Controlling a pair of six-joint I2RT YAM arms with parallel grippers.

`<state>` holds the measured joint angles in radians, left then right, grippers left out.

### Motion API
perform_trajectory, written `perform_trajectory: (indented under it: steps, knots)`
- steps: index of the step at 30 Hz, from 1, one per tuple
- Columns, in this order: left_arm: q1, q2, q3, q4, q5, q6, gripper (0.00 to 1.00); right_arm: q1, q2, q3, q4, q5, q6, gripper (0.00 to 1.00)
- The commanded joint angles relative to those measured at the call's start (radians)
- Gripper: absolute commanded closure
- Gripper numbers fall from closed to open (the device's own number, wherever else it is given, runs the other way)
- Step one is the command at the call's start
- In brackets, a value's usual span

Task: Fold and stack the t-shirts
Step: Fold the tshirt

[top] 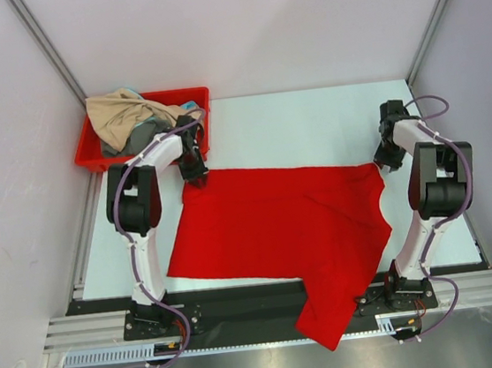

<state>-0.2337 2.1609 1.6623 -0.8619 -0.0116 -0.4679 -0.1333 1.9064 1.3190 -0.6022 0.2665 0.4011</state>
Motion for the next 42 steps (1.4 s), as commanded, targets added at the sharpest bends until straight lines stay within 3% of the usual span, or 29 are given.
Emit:
perform_trajectory:
  steps: [1,4,6,10,11,15,19,24,42]
  knots:
    - [0.002,-0.047,-0.007,0.064,-0.088,0.031,0.7,-0.012,-0.096,0.065,-0.155,0.111,0.022,0.6]
    - [-0.013,-0.096,-0.004,0.052,-0.087,0.038,0.64,0.01,-0.173,0.054,-0.208,0.097,0.013,0.5]
    - [-0.019,-0.136,-0.012,0.05,-0.08,0.041,0.64,0.04,-0.242,0.043,-0.209,0.059,-0.028,0.5]
    - [-0.035,-0.197,-0.047,0.067,-0.045,0.046,0.64,0.124,-0.29,-0.048,-0.147,-0.342,-0.088,0.59]
    - [-0.038,-0.205,-0.055,0.067,-0.034,0.048,0.63,0.176,-0.297,-0.067,-0.133,-0.367,-0.085,0.6]
    - [-0.065,-0.233,-0.056,0.07,0.042,0.067,0.65,0.241,-0.274,-0.125,-0.091,-0.388,-0.087,0.65]
    - [-0.117,-0.262,-0.064,0.081,0.093,0.089,0.66,0.247,-0.239,-0.13,-0.116,-0.352,-0.12,0.54]
    - [-0.156,-0.289,-0.114,0.1,0.114,0.091,0.66,0.242,-0.193,-0.133,-0.148,-0.326,-0.18,0.48]
    - [-0.161,-0.273,-0.111,0.1,0.107,0.092,0.65,0.233,-0.148,-0.167,-0.12,-0.377,-0.199,0.5]
